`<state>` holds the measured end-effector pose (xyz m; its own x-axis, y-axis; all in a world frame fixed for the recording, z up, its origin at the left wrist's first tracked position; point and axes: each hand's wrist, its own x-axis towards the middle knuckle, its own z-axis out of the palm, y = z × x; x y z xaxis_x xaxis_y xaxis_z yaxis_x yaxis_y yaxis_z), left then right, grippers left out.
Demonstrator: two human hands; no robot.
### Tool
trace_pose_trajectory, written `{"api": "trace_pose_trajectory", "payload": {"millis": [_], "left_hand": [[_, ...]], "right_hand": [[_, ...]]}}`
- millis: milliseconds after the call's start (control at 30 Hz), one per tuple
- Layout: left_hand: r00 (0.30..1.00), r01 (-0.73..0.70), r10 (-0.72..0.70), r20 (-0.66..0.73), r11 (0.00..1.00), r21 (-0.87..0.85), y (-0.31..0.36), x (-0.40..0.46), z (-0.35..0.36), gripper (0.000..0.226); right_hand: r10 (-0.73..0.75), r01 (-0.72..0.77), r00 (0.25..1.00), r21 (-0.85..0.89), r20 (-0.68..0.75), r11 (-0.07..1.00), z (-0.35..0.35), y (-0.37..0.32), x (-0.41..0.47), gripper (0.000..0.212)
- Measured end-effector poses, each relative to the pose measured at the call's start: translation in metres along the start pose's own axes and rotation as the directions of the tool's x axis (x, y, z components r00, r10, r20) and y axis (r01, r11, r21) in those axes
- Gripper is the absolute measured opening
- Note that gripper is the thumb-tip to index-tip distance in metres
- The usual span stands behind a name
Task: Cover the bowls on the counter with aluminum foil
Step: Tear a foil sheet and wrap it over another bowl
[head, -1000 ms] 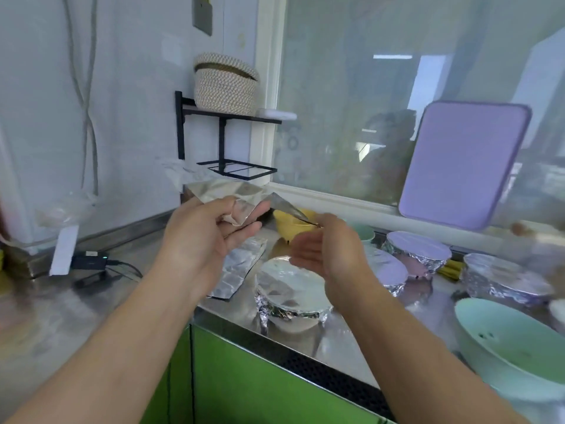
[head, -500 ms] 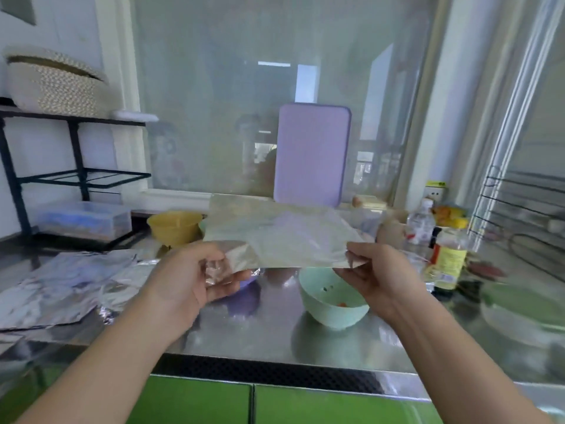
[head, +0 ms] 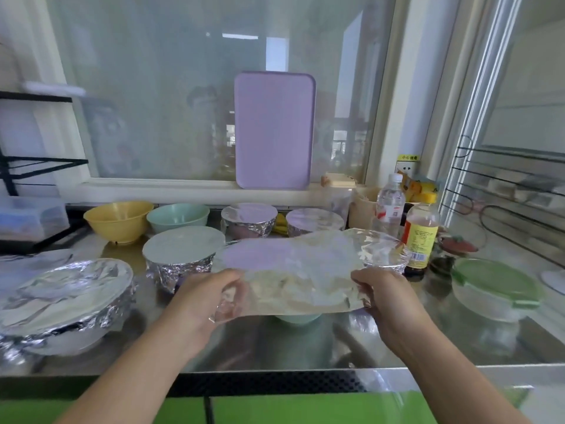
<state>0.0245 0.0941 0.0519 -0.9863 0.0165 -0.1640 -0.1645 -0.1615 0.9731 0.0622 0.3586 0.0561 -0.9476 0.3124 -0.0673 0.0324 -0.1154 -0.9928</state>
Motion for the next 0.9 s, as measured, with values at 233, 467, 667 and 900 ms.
{"api": "trace_pose_trajectory", "payload": {"millis": [233,467,667,900], "left_hand": [[1.000,-0.011,0.012,-0.007,0.997,0.077,-0.005,-0.003,-0.008,0.018],[0.993,0.098,-0.096,0.073,0.995,-0.019,0.003,0.002,-0.007,0.012],[0.995,0.097,-0.097,0.032,0.995,0.012,-0.003,0.005,-0.004,0.004],[0.990,0.140,-0.142,0.007,0.983,0.122,-0.004,-0.010,-0.021,0.007]], "right_hand": [[0.036,-0.036,0.999,-0.009,0.014,0.999,-0.010,0.015,-0.002,0.025],[0.205,-0.207,0.978,0.179,0.033,0.962,-0.006,0.016,0.017,0.035],[0.264,-0.258,0.965,0.218,0.001,0.941,-0.001,0.023,0.019,0.013],[0.195,-0.198,0.979,-0.052,-0.060,0.979,-0.007,0.024,0.001,0.018]]}}
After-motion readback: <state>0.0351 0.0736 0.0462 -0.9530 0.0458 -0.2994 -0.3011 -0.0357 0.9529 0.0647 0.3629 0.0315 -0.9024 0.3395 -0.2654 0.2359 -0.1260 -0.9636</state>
